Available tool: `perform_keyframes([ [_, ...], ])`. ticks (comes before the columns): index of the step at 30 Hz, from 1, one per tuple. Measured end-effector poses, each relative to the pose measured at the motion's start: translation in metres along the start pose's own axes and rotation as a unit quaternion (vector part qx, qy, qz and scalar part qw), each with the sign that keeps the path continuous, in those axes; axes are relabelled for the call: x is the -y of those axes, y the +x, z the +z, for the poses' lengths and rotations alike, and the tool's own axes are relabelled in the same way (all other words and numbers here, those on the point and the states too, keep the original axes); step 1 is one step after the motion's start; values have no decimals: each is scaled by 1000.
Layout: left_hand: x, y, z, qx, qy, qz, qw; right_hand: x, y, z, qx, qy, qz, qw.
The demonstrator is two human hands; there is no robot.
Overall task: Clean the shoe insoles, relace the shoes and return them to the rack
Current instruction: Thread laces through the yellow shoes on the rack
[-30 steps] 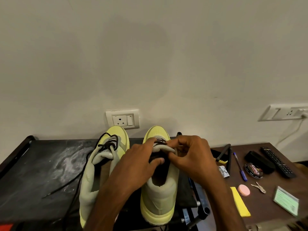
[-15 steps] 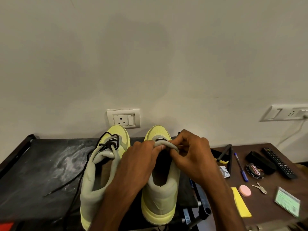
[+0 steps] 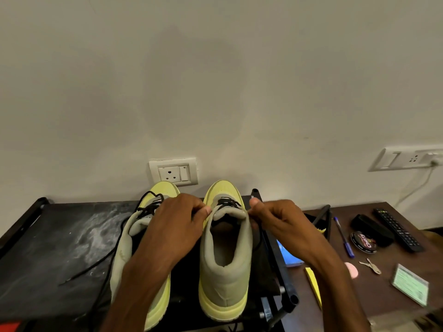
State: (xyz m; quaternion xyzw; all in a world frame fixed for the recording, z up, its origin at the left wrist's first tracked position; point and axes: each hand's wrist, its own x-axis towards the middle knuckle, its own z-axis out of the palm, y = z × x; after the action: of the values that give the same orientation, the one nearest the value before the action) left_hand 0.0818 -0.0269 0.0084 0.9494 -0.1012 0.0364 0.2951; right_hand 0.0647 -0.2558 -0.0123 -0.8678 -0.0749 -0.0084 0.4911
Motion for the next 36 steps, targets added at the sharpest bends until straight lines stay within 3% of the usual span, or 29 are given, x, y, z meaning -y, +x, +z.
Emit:
perform_keyframes([
  [8, 1, 6, 7, -53, -58, -7, 997, -10, 2, -2, -45, -5, 25, 999],
  [15, -7, 5, 17, -59, -153, -102, 981, -7, 7, 6, -93, 128, 82, 984],
  [20, -10, 2, 18, -76, -201, -121, 969, 0, 8, 7, -99, 252, 129, 954],
  [36, -12, 5, 17, -74, -240, -147, 957, 11, 7, 5, -98, 330, 174, 923],
])
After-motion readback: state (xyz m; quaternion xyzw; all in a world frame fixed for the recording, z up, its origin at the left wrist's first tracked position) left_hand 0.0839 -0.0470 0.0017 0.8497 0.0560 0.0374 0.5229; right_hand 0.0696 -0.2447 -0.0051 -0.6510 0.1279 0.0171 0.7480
